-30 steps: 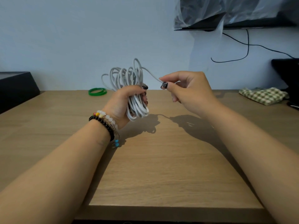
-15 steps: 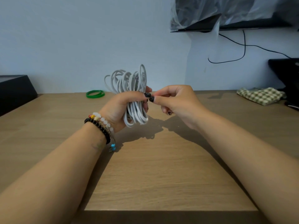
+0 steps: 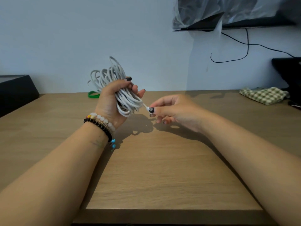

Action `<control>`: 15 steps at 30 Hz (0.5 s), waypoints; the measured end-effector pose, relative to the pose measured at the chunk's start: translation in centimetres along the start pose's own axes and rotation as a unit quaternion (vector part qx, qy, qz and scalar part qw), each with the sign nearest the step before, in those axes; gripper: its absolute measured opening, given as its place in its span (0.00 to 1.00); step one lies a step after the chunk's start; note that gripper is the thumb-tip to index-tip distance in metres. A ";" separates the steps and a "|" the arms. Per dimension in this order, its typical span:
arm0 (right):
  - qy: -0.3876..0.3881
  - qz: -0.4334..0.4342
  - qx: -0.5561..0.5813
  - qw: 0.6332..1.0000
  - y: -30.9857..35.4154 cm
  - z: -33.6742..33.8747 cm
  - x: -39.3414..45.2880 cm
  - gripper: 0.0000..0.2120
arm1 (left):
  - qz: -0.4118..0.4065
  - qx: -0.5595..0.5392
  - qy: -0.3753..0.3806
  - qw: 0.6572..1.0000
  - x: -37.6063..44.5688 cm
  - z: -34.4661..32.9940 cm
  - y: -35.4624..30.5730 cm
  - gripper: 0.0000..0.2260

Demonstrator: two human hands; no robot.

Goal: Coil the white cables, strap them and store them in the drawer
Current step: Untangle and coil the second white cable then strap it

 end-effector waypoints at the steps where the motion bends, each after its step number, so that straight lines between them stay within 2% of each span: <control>1: -0.017 0.002 -0.004 1.000 -0.3 -0.1 0.1 0.04 | -0.004 -0.002 -0.004 1.000 0.1 0.2 -0.1 0.09; 6: -0.127 0.056 -0.093 0.986 -1.2 0.1 0.8 0.06 | -0.024 -0.010 -0.060 0.998 0.2 1.7 -0.7 0.10; 9: -0.186 0.083 -0.226 0.953 -0.9 0.0 1.1 0.09 | -0.024 -0.013 -0.132 0.991 -0.1 3.9 -0.3 0.07; 12: -0.181 0.108 -0.378 0.902 -0.2 -1.8 2.2 0.10 | -0.010 0.010 -0.197 0.980 -1.0 6.1 -0.7 0.06; 15: -0.189 0.111 -0.421 0.880 0.1 -3.4 4.6 0.10 | 0.006 0.027 -0.189 0.982 -2.2 7.4 -2.5 0.07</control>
Point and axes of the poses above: each hand's wrist, its own x-axis towards the middle knuckle, its own z-axis out of the back of the hand, y = z × x, the point moved 6 cm from there along x, towards the middle knuckle, and after that the axes turned 7 degrees about y, right-handed, at the moved point
